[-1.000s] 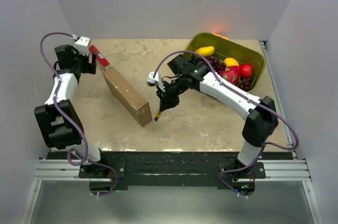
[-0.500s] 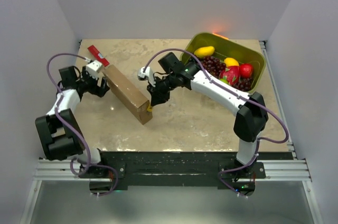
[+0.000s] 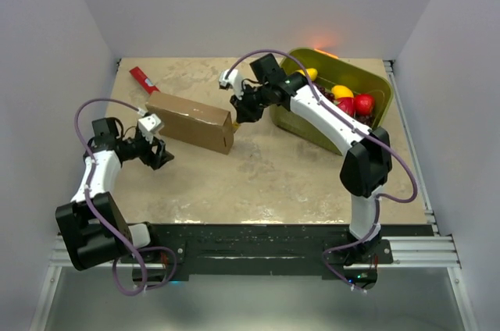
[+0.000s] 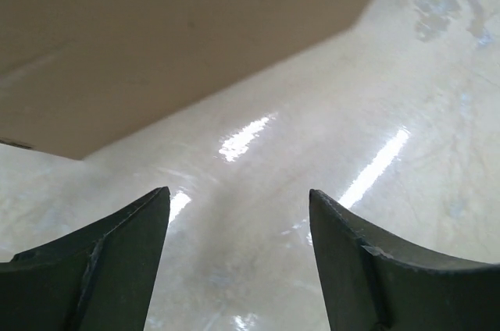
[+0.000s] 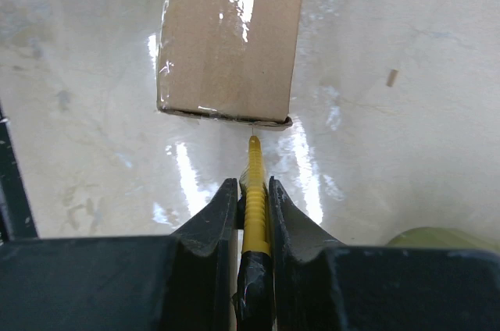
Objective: Unpack the express box
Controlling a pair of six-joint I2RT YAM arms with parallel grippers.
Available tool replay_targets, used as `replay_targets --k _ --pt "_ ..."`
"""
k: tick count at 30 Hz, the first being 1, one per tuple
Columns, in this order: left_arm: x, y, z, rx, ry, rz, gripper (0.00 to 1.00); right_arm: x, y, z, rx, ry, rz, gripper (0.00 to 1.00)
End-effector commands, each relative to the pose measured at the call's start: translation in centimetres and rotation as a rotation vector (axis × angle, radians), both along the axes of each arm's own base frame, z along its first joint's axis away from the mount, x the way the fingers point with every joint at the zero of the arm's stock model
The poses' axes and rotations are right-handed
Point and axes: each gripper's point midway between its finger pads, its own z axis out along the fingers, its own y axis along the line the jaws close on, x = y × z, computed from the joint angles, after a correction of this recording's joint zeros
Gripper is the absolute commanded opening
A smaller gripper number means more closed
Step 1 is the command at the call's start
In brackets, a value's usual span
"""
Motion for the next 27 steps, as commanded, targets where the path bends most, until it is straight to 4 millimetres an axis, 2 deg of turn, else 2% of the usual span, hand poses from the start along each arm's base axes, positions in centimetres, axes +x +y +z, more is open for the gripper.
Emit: replay_targets --k 1,5,7,8,10,11,12,13,14,15,16,17,18,19,20,21,23,24,25,27 --pt "-2.6 -1.6 0.2 -0.044 0.030 -0.068 0.75 2.9 0.1 1.6 0.004 -0.100 -0.024 0.00" --pt "-5.2 -2.0 0.3 0.012 0.049 -0.123 0.74 3.9 -0.1 1.2 -0.014 -0.120 -0.049 0.00" --pt "-5.5 -1.3 0.1 0.073 0.052 -0.116 0.75 4.7 -0.6 1.4 -0.019 -0.133 -0.071 0.00" --pt "-6.7 -1.5 -0.1 0.070 0.100 -0.138 0.76 4.8 -0.8 1.4 -0.023 -0.134 -0.078 0.00" --pt "-6.7 -1.2 1.7 0.131 0.045 -0.219 0.78 5.2 -1.4 1.9 -0.022 -0.145 -0.096 0.00" --pt "-8.3 -1.8 2.4 0.108 0.096 -0.260 1.00 5.0 -1.8 2.5 -0.018 -0.150 -0.104 0.00" --pt "-7.3 -1.6 5.1 0.141 0.030 -0.288 1.00 5.0 -2.2 3.0 -0.013 -0.157 -0.111 0.00" --pt "-6.9 -1.8 6.9 0.157 -0.035 -0.339 1.00 4.9 -2.8 2.8 -0.020 -0.149 -0.122 0.00" --pt "-6.8 -2.2 8.5 0.123 -0.029 -0.334 1.00 4.6 -3.1 3.0 -0.015 -0.142 -0.129 0.00" --pt "-5.0 -2.2 12.4 0.137 -0.142 -0.331 1.00 4.5 -4.0 4.3 0.004 -0.156 -0.144 0.00" --pt "-4.3 -2.1 14.2 0.147 -0.198 -0.336 1.00 4.1 -4.4 3.8 0.001 -0.138 -0.151 0.00" --pt "-3.3 -2.3 15.5 0.153 -0.249 -0.351 1.00 3.8 -4.8 4.2 0.013 -0.132 -0.164 0.00" --pt "-2.3 -2.4 17.8 0.177 -0.321 -0.358 1.00 3.4 -5.2 5.1 0.032 -0.135 -0.167 0.00" --pt "-1.5 -2.6 18.4 0.181 -0.317 -0.341 1.00 3.2 -5.8 4.9 0.034 -0.123 -0.176 0.00" --pt "-0.2 -3.7 18.6 0.208 -0.347 -0.395 1.00 3.0 -6.0 5.1 0.042 -0.118 -0.183 0.00" --pt "0.5 -4.1 19.2 0.241 -0.371 -0.421 1.00 2.8 -6.3 5.4 0.051 -0.116 -0.183 0.00" --pt "1.9 -5.0 18.3 0.270 -0.373 -0.496 1.00 2.4 -6.9 6.0 0.063 -0.115 -0.192 0.00" --pt "2.6 -5.3 18.9 0.276 -0.390 -0.509 1.00 2.2 -7.0 6.3 0.070 -0.119 -0.192 0.00" --pt "3.3 -5.9 17.7 0.268 -0.356 -0.550 1.00 2.0 -7.3 6.7 0.079 -0.123 -0.195 0.00" --pt "4.5 -6.3 17.7 0.306 -0.361 -0.585 1.00 1.9 -7.8 7.1 0.086 -0.127 -0.206 0.00"
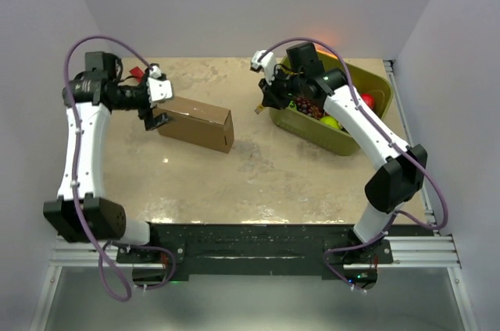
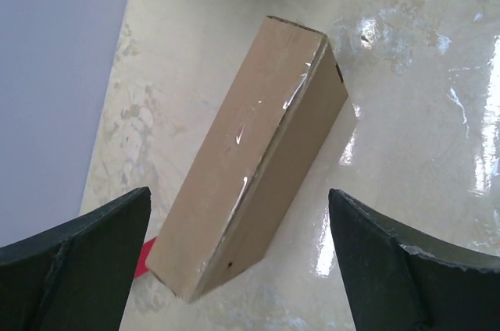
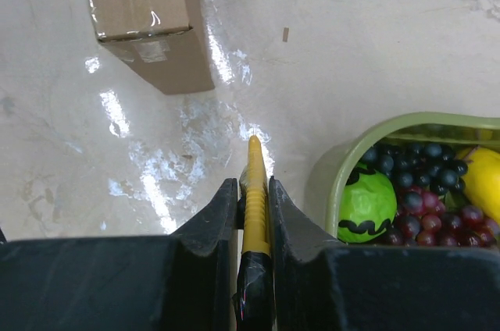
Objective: Unpack the express box
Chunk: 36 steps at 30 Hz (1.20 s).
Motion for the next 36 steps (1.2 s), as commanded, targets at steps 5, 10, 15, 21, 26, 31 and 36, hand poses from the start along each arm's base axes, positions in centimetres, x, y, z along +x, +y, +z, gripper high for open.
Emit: replay_targets --k 5,10,15,21,26,31,36 --pt "5.4 -2.2 -2.2 0.113 -0.018 -0.131 1.00 -2.1 -1.4 2.3 0.069 -0.026 -0.014 0.00" --pt "5.2 -2.9 -5.4 0.188 0.061 -0.222 1.00 -3.3 -2.1 2.0 0.074 -0.007 -0.020 0.00" --pt "5.6 -3.5 -7.2 0.211 0.113 -0.240 1.00 -3.5 -2.6 2.0 0.071 -0.010 -0.029 0.00" --pt "7.2 -4.7 -9.8 0.218 0.198 -0.247 1.00 -3.4 -3.0 2.1 0.076 -0.005 -0.039 0.00" --pt "8.6 -4.5 -10.7 0.242 0.210 -0.234 1.00 -3.6 -3.3 1.9 0.076 0.007 -0.042 0.00" --pt "8.6 -4.2 -11.2 0.247 0.255 -0.199 0.91 -4.0 -3.0 2.0 0.089 0.017 -0.017 0.00" --pt "6.3 -4.4 -11.1 0.208 0.315 -0.173 0.77 -3.0 -2.4 3.4 0.126 0.009 -0.047 0.00"
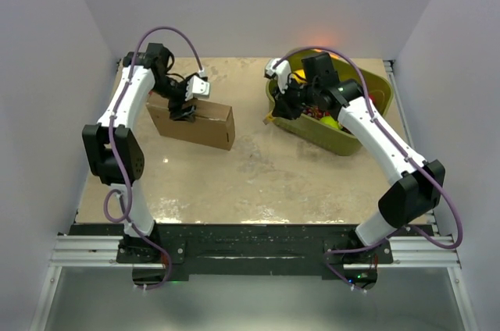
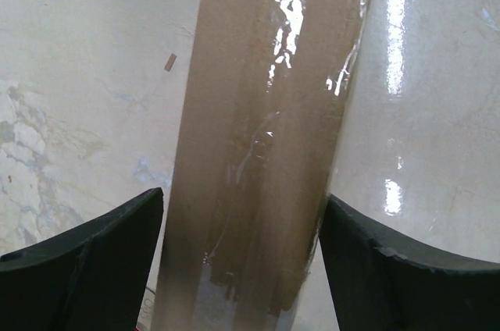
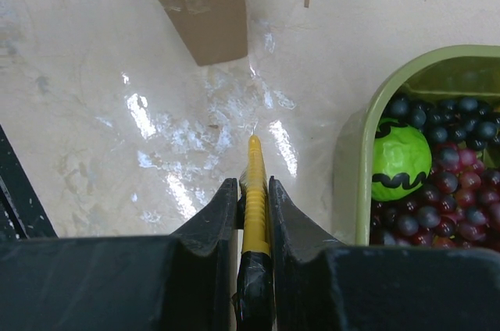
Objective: Unpack the express box
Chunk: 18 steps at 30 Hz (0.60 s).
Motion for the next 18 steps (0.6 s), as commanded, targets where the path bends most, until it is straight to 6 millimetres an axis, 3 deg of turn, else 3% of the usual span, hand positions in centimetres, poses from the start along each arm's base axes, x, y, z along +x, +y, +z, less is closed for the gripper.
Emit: replay_targets --k 1,7,10,11,12,13,14,15,16,17,18 --pt "-2.5 -0.4 1.2 -0.037 0.056 0.048 0.75 0.5 0.9 3.5 0.085 -0.044 -0.016 0.00" --pt "-4.6 -1.3 0.2 -0.087 0.266 0.218 0.59 2.1 1.7 4.1 0.119 -0.032 -0.055 0.00" --pt "-5.2 -2.1 0.1 -0.131 0.373 0.335 0.59 3.9 1.8 6.3 0.166 -0.059 -0.166 0.00" --pt "-5.4 -2.6 0.2 -0.155 0.399 0.353 0.59 4.5 1.7 8.0 0.187 -0.092 -0.216 0.00" --pt "-5.3 -3.2 1.0 -0.188 0.399 0.400 0.63 5.1 1.5 8.8 0.199 -0.110 -0.270 0.00" --pt "-6.0 -3.4 0.1 -0.194 0.439 0.443 0.63 6.2 0.5 9.8 0.208 -0.132 -0.399 0.00" --pt "-6.1 -3.6 0.1 -0.206 0.442 0.480 0.64 6.1 1.1 11.8 0.237 -0.159 -0.417 0.00" --pt "-5.8 -4.4 1.6 -0.255 0.401 0.522 0.63 6.0 1.4 12.6 0.246 -0.164 -0.431 0.00" --pt "-6.7 -4.5 0.6 -0.255 0.426 0.561 0.63 6.1 1.2 12.2 0.220 -0.152 -0.479 0.00" --pt "-6.5 -4.5 0.5 -0.253 0.394 0.606 0.63 5.2 2.3 13.6 0.247 -0.160 -0.466 0.00" --pt "-6.0 -5.3 2.8 -0.325 0.316 0.634 0.62 4.8 2.7 13.8 0.250 -0.159 -0.461 0.00"
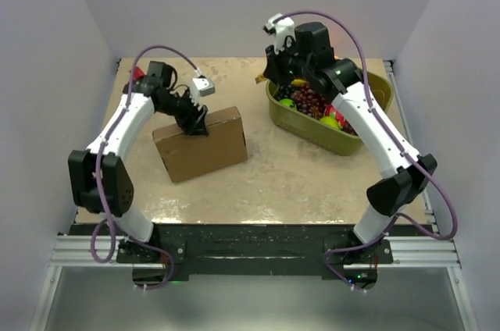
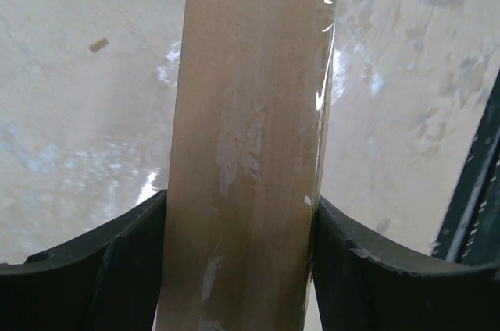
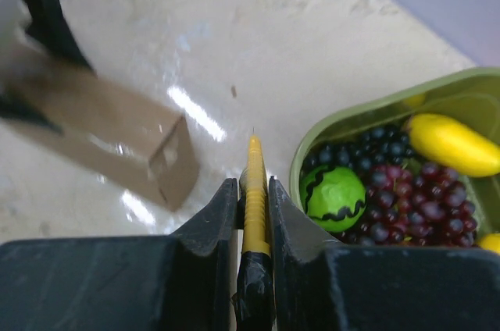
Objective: Unpack the express box
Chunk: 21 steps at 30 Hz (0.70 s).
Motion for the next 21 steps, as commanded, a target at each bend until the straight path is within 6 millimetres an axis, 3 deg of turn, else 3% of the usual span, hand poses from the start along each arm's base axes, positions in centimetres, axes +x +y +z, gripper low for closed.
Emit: replay_targets --k 1,2,3,6,10,13,19,21 --pt "-1.5 -2.7 2.1 -0.115 0.008 0.246 0.62 -1.2 1.3 5.9 0.112 -0.070 -0.125 0.00" --pt "-1.0 -2.2 2.2 -0.087 -0.032 0.303 0.62 -1.9 1.9 5.9 0.119 -0.058 -0.099 0.00" --pt "-0.8 -2.6 4.1 -0.127 -0.091 0.336 0.62 -2.3 2.0 5.8 0.121 -0.048 -0.089 0.00" --pt "-1.2 -2.6 5.4 -0.154 -0.136 0.369 0.63 -3.3 2.3 4.5 0.109 -0.009 -0.056 0.00" --pt "-2.0 -2.5 5.6 -0.154 -0.132 0.360 0.60 -3.7 1.9 3.3 0.081 -0.005 -0.048 0.00" --pt "-1.0 -1.2 6.1 -0.104 -0.198 0.418 0.59 -3.3 1.7 3.2 0.067 -0.033 -0.052 0.00" --pt "-0.3 -0.7 3.9 0.032 -0.186 0.393 0.60 -2.0 1.4 4.0 0.004 -0.088 -0.051 0.00" --pt "-0.5 -1.0 3.0 0.034 -0.159 0.383 0.62 -2.0 1.3 5.0 0.006 -0.100 -0.054 0.00"
